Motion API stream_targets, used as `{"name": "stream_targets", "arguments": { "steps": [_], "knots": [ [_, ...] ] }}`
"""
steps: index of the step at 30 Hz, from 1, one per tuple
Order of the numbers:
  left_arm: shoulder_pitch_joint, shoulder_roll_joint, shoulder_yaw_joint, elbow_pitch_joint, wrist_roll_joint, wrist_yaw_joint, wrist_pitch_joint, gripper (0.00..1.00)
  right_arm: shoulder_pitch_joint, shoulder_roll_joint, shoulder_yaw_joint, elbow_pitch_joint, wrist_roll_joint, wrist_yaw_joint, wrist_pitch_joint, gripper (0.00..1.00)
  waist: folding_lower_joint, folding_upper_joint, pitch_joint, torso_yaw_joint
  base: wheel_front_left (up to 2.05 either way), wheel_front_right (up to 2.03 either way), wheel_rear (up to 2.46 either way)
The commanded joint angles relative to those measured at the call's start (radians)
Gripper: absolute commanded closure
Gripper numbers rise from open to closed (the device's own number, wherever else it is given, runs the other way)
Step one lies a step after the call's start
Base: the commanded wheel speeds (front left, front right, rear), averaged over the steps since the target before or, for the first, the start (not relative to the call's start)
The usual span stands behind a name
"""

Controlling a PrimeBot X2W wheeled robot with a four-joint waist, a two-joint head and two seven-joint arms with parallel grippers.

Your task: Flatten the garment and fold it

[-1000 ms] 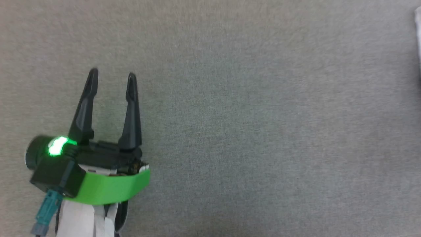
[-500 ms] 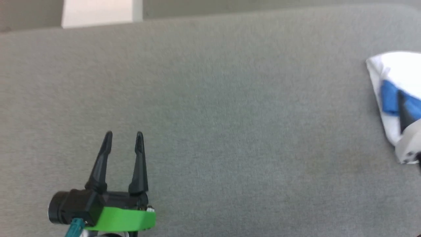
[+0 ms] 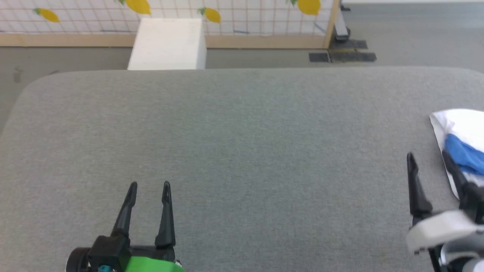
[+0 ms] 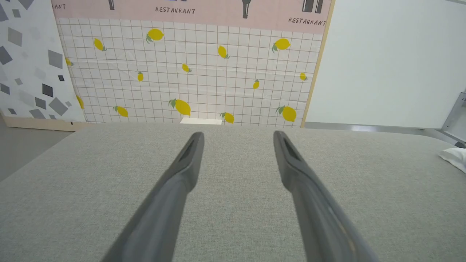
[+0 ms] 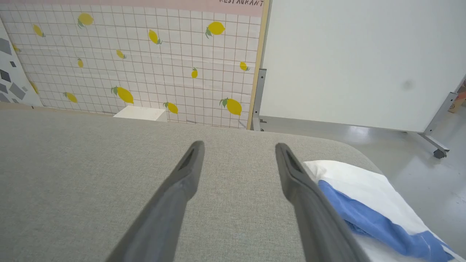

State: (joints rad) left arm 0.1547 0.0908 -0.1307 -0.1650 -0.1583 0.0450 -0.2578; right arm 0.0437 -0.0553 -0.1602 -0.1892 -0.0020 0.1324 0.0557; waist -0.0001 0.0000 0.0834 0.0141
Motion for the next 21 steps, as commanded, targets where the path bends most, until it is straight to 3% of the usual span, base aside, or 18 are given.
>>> {"name": "stream_targets", "arguments": {
  "steps": [1, 9, 17, 18, 21],
  "knots": [
    [0.016, 0.001, -0.001, 0.010, 0.004, 0.003, -0.003, 0.00, 0.031, 0.003, 0.002, -0.003, -0.014, -0.002, -0.031, 0.00, 0.0001, 0.0000, -0.023, 0.025, 0.00, 0.00, 0.00],
    [0.023, -0.007, 0.002, 0.036, 0.011, -0.001, -0.004, 0.00, 0.088, 0.005, -0.028, 0.086, 0.045, -0.002, -0.171, 0.00, 0.0001, 0.0000, -0.016, 0.018, 0.00, 0.00, 0.00],
    [0.031, -0.016, 0.011, 0.056, 0.011, -0.011, -0.004, 0.00, 0.068, 0.005, -0.018, 0.141, 0.048, -0.002, -0.201, 0.00, 0.0001, 0.0000, -0.019, 0.008, 0.00, 0.00, 0.00],
    [0.014, -0.011, 0.010, 0.057, 0.008, -0.009, 0.000, 1.00, 0.079, 0.004, -0.020, 0.142, 0.047, 0.000, -0.194, 1.00, 0.0001, 0.0000, -0.019, 0.008, 0.00, 0.00, 0.00],
    [0.013, -0.011, 0.010, 0.057, 0.008, -0.009, 0.001, 1.00, 0.079, 0.004, -0.021, 0.142, 0.047, 0.000, -0.194, 1.00, 0.0001, 0.0000, -0.019, 0.008, 0.00, 0.00, 0.00]
  ]
}}
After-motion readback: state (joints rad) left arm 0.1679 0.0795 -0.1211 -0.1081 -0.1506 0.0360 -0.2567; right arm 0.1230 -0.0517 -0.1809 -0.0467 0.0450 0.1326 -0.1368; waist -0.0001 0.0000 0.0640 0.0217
